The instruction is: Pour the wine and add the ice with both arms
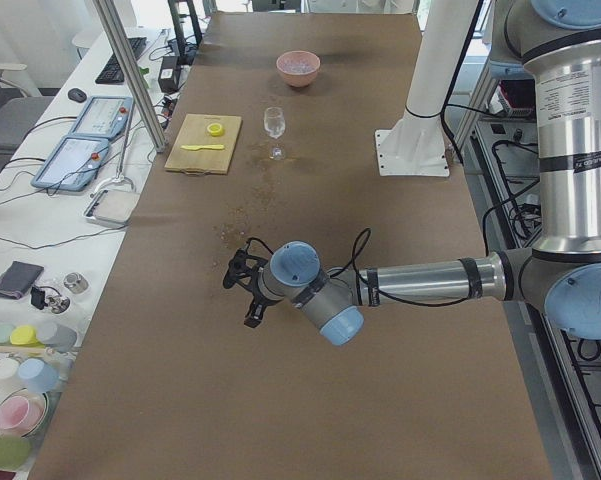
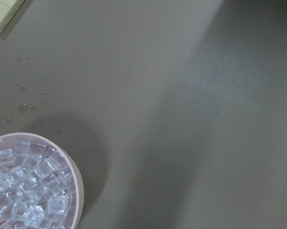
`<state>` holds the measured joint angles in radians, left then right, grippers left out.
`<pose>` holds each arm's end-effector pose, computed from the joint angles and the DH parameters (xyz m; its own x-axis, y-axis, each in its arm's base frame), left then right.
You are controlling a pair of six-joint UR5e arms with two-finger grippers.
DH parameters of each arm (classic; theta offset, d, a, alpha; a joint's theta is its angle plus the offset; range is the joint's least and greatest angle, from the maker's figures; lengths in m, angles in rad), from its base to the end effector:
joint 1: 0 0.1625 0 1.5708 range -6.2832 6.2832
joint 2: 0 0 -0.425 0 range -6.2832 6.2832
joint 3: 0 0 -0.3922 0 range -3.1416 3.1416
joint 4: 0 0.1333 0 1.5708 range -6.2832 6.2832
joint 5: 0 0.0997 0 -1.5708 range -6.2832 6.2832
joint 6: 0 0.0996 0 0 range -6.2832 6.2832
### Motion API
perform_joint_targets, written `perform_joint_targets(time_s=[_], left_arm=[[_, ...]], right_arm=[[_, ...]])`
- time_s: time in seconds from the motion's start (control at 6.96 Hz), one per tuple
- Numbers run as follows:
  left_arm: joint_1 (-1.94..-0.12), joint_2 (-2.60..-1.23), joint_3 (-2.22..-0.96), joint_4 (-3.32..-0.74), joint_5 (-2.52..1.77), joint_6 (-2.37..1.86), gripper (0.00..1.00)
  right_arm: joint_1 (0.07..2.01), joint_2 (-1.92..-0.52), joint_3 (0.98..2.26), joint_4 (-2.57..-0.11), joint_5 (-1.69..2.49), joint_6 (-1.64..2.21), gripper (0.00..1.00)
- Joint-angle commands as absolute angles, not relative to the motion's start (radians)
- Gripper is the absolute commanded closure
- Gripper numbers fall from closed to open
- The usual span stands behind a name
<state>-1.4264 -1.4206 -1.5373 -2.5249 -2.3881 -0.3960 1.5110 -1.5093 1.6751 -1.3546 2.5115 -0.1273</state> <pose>0.0034 -0.4452 0.6338 0.5971 0.2806 -0.7515 0.1377 0.8871 0.4407 0.0212 -0.5295 0.5393 0.5585 -0.4507 0.6963 0.1274 0.8761 0.4649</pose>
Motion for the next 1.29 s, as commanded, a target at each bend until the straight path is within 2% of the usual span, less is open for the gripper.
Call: perform_joint_targets(time_s=[0.0,0.86,1.15], left_arm=[[-1.427,-1.42,-1.514,-2.542,-2.388,-0.402,0.01],[-1.427,-1.42,-1.513,-2.542,-2.384,-0.411,0.01],[-1.427,-1.42,-1.447,-2.589,-2.373,-0.425,0.01]], right_arm=[[1.511,-1.509,1.677,-1.355,2.51,-0.127,0.0],[1.509,-1.511,1.68,-1.355,2.51,-0.127,0.0],[1.508,-1.511,1.681,-1.353,2.511,-0.127,0.0]])
